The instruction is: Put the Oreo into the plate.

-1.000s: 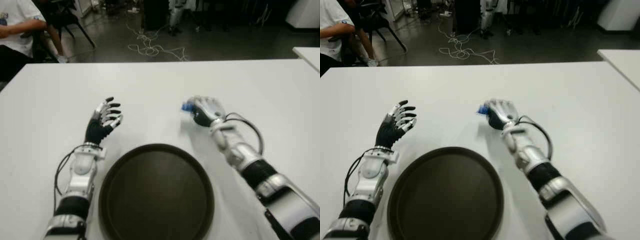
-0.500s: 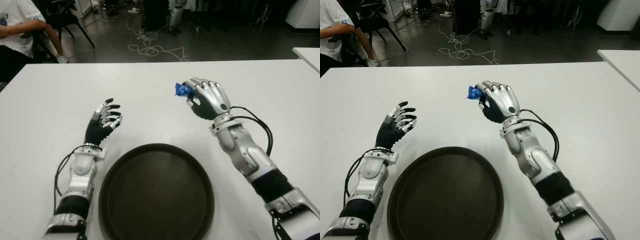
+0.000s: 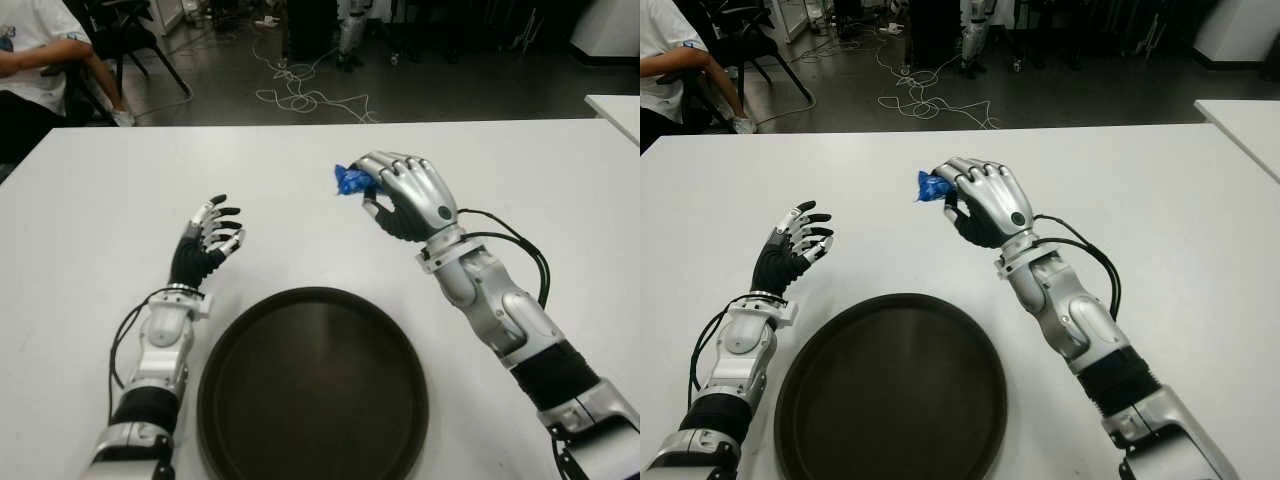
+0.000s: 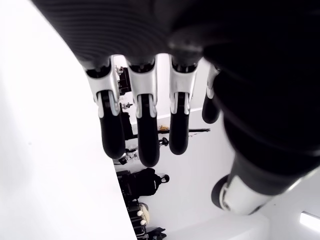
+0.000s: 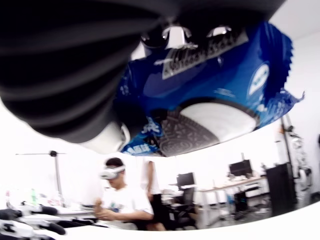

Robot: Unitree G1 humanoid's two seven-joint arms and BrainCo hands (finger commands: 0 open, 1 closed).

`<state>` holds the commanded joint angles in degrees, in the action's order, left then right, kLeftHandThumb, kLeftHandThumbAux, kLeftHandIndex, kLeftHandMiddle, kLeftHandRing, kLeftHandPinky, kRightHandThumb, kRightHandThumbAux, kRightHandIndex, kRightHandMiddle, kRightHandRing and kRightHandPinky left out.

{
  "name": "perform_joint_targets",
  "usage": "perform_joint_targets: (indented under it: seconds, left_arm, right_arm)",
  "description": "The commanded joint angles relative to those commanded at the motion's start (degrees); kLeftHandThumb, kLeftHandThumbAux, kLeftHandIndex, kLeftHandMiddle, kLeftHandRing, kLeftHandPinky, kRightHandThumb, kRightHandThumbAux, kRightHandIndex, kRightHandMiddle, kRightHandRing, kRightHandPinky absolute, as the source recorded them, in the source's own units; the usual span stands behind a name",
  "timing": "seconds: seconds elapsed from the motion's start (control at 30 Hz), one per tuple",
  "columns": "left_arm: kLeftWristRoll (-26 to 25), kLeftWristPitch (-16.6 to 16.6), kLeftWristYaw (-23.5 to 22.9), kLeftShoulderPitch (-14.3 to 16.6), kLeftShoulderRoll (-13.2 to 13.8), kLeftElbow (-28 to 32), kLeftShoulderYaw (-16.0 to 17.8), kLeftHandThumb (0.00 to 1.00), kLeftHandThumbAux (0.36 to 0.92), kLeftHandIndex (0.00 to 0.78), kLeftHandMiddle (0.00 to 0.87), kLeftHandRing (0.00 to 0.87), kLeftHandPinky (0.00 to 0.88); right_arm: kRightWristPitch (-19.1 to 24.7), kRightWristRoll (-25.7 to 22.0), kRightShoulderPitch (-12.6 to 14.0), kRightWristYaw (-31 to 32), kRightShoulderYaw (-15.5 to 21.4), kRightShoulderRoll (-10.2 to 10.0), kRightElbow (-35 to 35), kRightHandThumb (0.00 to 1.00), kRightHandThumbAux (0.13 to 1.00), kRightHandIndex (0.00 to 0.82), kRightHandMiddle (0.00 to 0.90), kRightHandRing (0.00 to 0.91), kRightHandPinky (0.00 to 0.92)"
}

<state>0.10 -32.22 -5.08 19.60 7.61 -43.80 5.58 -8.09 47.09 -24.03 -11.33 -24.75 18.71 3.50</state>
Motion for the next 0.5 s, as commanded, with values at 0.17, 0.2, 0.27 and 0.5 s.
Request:
perform_joint_targets:
  seconds: [0.17, 0.2, 0.27, 0.5]
  left_arm:
    - [0.12, -0.14, 0.18, 0.2, 0.05, -0.3, 0.07, 0.48, 0.723, 0.148, 0.266, 0.3, 0.333]
    - [0.15, -0.15, 0.22, 0.22, 0.06, -0.35, 0.06, 0.481, 0.725, 0.148, 0.267, 0.301, 0.334]
    - [0.08, -0.29, 0.25, 0.25, -0.06, -0.52, 0.1, 0.486, 0.724, 0.149, 0.269, 0.303, 0.339]
    - [0.04, -0.32, 0.34, 0.24, -0.32, -0.4, 0.0, 0.503, 0.713, 0.147, 0.273, 0.303, 0.343]
  right_arm:
    - [-0.41, 0.31, 4.2, 3.99, -3.35, -1.95, -6.21, 0.822, 0.7, 0.376, 0.491, 0.54, 0.524]
    - [-0.8, 0.26, 5.1, 4.36, -4.05, -2.23, -6.79, 0.822, 0.7, 0.376, 0.491, 0.54, 0.524]
    - [-3.17, -1.04, 5.87, 5.44, -5.98, -2.54, -4.95, 0.822, 0.7, 0.375, 0.49, 0.537, 0.521]
    - [-5.64, -5.82, 3.02, 16.21, -7.54, -3.48, -2.46, 0.823, 0.7, 0.371, 0.497, 0.524, 0.494]
